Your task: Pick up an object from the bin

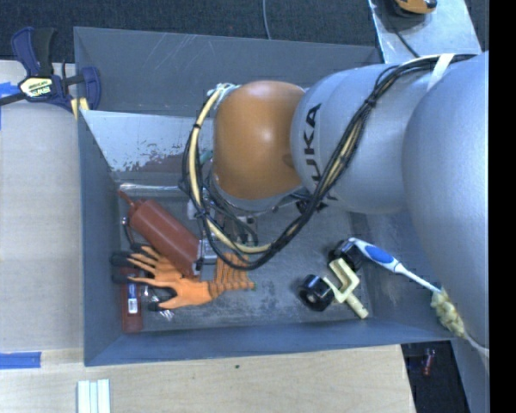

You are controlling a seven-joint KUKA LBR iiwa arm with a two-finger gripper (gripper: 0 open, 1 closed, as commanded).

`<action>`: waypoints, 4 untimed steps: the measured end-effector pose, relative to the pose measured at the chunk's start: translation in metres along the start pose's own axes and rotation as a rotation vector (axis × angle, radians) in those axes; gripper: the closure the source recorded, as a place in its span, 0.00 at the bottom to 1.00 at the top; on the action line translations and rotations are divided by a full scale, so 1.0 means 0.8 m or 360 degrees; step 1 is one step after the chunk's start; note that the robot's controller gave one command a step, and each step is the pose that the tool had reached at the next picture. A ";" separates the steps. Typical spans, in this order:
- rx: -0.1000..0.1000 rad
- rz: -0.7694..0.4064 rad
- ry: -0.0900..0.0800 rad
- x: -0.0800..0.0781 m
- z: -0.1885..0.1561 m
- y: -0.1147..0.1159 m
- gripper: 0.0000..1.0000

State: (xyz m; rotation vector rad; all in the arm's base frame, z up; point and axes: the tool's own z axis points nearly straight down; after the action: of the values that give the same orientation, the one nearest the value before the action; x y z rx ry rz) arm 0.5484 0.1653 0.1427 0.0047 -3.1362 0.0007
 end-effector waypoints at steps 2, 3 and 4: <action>-0.0003 -0.0085 -0.0020 0.044 0.061 0.013 0.00; -0.0005 0.0240 -0.0016 0.069 0.087 0.018 0.00; -0.0004 0.0351 -0.0018 0.069 0.089 0.023 0.00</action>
Offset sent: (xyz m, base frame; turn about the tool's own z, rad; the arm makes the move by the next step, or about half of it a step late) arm -0.0487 0.0145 -0.0656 -0.0722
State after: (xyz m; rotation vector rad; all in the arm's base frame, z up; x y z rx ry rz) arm 0.4925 0.1833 0.0721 -0.3416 -3.1291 -0.0028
